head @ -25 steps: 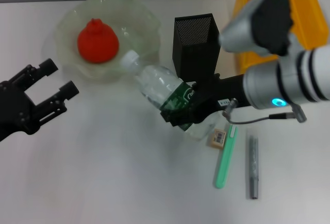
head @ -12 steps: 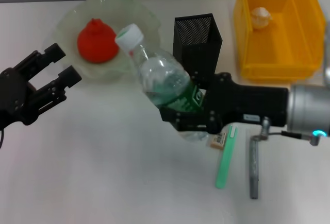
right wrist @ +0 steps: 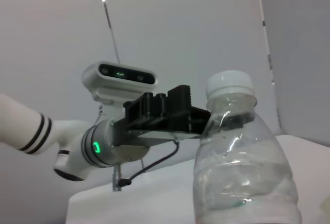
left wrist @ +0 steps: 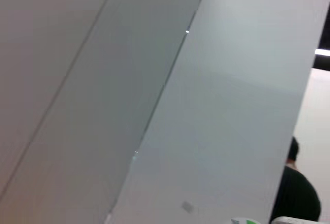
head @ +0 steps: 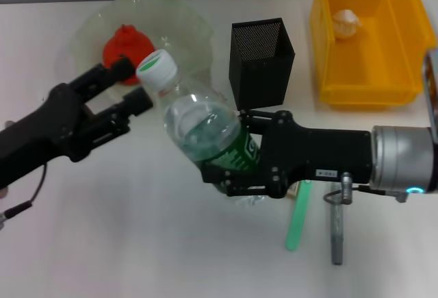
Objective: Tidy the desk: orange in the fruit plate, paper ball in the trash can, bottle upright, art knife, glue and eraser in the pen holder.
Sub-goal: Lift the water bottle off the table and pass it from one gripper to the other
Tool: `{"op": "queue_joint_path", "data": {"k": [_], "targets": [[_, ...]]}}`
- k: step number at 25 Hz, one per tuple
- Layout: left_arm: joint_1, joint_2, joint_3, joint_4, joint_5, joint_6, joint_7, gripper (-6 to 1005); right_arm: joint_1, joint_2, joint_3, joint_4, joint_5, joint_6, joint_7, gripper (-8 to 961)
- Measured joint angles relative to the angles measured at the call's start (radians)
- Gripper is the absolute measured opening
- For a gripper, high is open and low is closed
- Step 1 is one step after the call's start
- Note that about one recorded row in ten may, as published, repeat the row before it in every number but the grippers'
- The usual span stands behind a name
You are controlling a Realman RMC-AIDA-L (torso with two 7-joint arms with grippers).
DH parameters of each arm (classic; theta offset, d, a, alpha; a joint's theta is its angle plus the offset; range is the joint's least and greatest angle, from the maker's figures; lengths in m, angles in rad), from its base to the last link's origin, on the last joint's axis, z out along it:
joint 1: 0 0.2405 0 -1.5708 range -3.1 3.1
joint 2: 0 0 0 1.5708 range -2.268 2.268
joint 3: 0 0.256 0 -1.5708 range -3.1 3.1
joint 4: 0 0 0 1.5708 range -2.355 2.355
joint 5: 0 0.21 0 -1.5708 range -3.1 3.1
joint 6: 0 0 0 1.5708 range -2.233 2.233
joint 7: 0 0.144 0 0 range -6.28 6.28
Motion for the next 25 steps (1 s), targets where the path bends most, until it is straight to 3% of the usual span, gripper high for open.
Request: {"op": "queue_joint_path", "data": {"k": [10,25], "targets": [[-0.043,-0.005,0.021,-0.059,-0.003,0.016,-0.003,623,0.079,0.003,-0.046,0.059,0.014,0.002,-0.003,754],[-0.06,-0.003,0.015,-0.073,-0.008,0.038,-0.002,605,0.095,0.002,-0.061,0.07,0.037,-0.015,-0.01,754]]}}
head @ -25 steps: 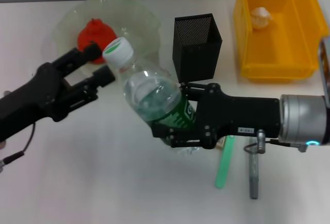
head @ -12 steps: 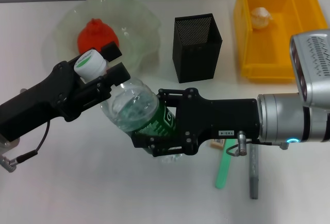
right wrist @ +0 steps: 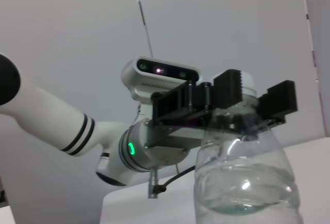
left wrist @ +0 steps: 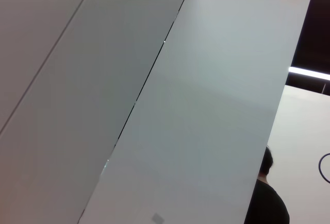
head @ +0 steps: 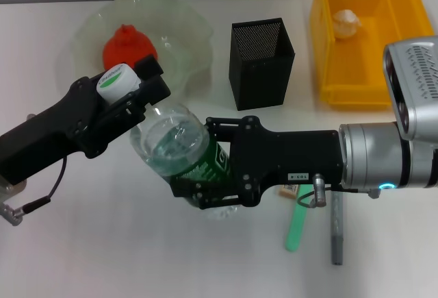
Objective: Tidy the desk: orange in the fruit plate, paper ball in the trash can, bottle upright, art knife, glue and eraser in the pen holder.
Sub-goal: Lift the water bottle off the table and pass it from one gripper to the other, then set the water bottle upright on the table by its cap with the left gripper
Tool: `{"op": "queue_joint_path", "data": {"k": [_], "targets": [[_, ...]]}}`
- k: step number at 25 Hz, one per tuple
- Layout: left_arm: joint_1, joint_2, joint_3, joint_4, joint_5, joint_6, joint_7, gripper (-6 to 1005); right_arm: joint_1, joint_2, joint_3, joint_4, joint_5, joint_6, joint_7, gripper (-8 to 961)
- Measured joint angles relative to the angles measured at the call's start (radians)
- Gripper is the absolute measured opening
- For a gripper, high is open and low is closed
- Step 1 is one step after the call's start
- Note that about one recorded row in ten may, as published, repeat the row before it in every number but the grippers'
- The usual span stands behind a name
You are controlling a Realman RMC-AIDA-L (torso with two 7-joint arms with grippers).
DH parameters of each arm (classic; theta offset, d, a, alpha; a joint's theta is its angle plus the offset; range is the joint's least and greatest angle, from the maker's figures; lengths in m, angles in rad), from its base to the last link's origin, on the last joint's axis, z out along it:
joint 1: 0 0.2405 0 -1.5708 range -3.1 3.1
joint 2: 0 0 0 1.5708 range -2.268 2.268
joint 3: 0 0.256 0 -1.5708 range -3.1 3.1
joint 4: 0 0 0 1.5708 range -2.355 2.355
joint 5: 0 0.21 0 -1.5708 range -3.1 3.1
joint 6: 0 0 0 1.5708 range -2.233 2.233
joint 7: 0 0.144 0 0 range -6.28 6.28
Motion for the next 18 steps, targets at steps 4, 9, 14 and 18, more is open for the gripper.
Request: {"op": "queue_joint_path", "data": {"k": [4,9,14,18], "targets": [[-0.002,0.0,0.0,0.0,0.002,0.002,0.0,437,0.009,0.0,-0.005,0.02,0.004,-0.01,-0.008,754],[-0.004,0.001,0.005,0.004,0.002,0.007,0.001,446,0.019,-0.001,-0.008,0.046,0.019,-0.018,-0.009,758],[-0.009,0.004,0.005,0.009,0.005,0.008,0.001,455,0.021,-0.004,-0.002,0.048,0.02,-0.031,-0.005,822],[-0.012,0.006,0.005,0.01,0.007,0.005,0.0,461,0.022,-0.007,0.0,0.049,0.012,-0.042,0.014,837]]}}
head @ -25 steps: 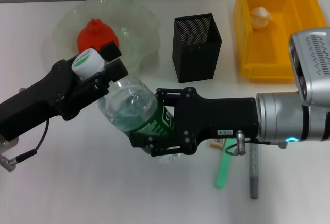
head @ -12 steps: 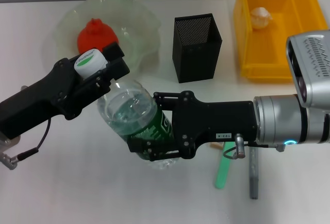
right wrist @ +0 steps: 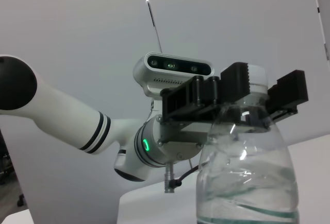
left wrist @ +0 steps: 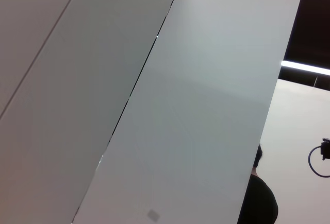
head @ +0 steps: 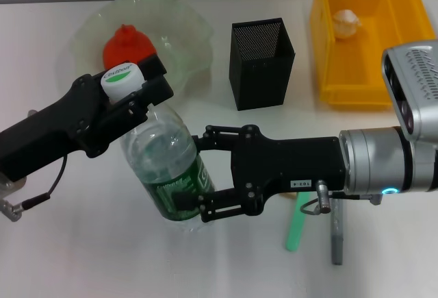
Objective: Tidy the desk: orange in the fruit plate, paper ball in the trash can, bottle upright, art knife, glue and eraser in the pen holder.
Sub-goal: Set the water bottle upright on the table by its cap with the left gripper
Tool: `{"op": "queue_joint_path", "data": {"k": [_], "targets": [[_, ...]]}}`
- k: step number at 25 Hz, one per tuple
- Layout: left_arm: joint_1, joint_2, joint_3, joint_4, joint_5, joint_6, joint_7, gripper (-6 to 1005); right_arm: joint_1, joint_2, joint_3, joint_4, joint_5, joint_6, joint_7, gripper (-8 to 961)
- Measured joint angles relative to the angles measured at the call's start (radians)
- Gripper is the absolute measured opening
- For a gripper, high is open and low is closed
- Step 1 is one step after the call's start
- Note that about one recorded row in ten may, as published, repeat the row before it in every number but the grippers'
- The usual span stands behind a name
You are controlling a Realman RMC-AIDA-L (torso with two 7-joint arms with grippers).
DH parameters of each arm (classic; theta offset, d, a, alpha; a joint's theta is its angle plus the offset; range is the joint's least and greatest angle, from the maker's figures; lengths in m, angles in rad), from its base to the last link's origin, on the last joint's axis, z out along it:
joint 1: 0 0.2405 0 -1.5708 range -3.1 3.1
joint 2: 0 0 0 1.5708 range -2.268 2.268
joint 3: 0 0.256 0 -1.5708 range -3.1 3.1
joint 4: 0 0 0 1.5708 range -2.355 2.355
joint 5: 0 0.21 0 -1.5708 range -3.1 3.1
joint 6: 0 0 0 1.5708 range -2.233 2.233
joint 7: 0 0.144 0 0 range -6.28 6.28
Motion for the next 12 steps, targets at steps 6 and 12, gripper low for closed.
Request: {"op": "queue_joint_path", "data": {"k": [6,12], "targets": [[0.012,0.008,-0.004,0.062,0.021,-0.014,0.028,472,-0.025,-0.002,0.042,-0.007,-0.002,-0.016,0.002,835],[0.048,0.025,-0.058,0.117,0.026,-0.064,0.137,482,-0.068,-0.002,0.205,0.042,-0.007,-0.072,-0.005,834]]}}
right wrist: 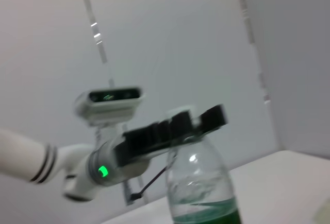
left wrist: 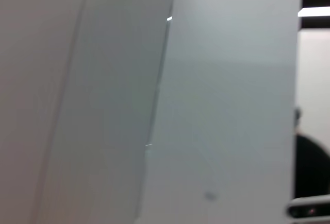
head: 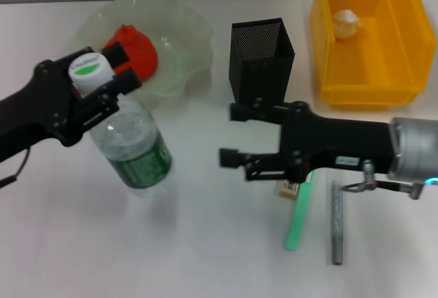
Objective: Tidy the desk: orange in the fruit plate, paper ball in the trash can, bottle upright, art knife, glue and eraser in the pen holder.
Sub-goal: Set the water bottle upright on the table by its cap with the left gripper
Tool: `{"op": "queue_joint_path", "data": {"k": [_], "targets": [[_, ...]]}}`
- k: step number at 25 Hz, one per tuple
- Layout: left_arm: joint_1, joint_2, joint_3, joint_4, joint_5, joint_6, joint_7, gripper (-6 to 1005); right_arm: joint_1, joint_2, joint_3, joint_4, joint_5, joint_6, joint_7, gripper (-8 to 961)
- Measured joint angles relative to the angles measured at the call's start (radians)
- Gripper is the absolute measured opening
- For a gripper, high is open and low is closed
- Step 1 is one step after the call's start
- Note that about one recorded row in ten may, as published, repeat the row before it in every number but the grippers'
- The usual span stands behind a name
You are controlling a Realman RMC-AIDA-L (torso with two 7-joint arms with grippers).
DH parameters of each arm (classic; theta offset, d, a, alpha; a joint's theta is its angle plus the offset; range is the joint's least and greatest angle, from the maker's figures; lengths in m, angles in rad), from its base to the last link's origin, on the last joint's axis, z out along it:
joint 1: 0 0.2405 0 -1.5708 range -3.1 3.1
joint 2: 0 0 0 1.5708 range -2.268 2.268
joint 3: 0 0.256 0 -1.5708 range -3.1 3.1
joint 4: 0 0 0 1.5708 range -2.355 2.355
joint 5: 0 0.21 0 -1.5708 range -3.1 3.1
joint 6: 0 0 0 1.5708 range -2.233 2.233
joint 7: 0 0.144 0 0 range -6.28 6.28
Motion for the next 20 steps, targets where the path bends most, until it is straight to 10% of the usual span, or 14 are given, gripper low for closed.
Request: {"op": "queue_joint_path", "data": {"k": [20], "targets": [[0.008,-0.028,-0.142,0.003,-0.009,-0.398,0.217,516,0.008,-0.003,0.102,0.176,-0.025,-0.041,-0.056,828]]}}
